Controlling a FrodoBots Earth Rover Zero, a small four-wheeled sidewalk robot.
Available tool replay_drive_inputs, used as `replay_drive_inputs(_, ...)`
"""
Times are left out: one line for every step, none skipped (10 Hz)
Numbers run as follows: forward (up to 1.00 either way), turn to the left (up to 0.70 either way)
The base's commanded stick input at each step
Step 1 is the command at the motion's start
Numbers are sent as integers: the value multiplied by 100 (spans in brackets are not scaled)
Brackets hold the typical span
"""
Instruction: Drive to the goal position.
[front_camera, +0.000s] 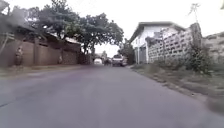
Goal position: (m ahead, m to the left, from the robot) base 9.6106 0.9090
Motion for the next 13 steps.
replay_drive_inputs(100, 0)
replay_drive_inputs(100, 0)
replay_drive_inputs(100, 0)
replay_drive_inputs(100, 0)
replay_drive_inputs(100, 0)
replay_drive_inputs(100, 0)
replay_drive_inputs(100, 0)
replay_drive_inputs(100, 0)
replay_drive_inputs(100, 0)
replay_drive_inputs(100, 0)
replay_drive_inputs(100, 0)
replay_drive_inputs(100, 0)
replay_drive_inputs(100, 0)
